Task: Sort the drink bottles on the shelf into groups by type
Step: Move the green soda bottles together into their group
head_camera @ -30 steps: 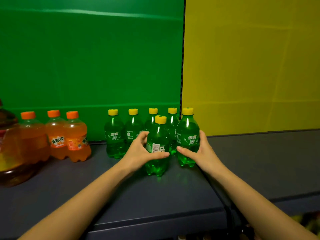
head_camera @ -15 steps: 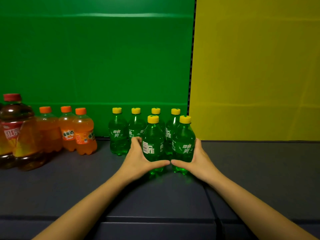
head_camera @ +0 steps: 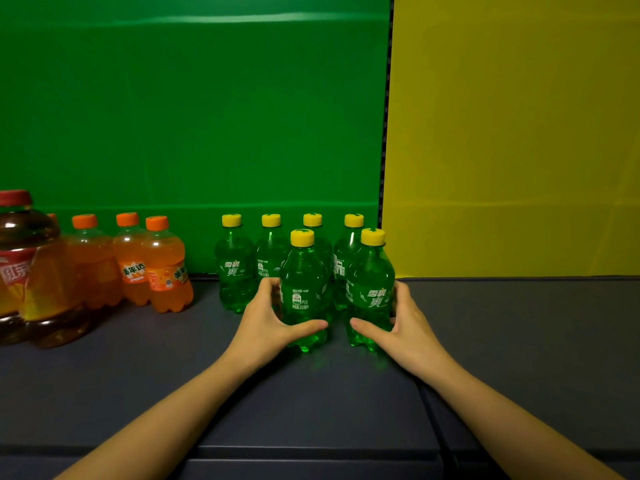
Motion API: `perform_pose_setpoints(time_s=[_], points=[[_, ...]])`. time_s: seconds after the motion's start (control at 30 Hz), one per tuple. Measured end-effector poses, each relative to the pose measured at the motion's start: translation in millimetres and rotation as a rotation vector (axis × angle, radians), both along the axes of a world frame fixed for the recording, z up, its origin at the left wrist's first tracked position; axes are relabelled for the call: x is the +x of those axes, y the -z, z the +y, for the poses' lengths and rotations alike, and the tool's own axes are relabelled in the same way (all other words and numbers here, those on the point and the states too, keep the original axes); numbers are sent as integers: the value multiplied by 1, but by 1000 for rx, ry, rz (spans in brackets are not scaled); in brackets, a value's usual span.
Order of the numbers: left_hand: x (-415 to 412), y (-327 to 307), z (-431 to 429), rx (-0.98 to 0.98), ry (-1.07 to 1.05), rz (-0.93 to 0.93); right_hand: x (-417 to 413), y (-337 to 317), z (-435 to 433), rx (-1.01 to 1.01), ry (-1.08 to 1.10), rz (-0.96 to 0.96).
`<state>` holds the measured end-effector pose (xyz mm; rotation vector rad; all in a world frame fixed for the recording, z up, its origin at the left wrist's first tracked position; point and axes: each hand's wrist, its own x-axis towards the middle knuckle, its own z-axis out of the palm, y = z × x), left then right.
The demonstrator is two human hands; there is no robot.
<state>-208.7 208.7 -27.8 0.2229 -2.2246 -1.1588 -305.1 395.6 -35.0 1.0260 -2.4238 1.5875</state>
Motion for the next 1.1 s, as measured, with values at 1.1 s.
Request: perform_pose_setpoints(time_s=[1.1], points=[[-8, 2, 2, -77, 96, 18, -3, 2, -13, -86, 8, 22]])
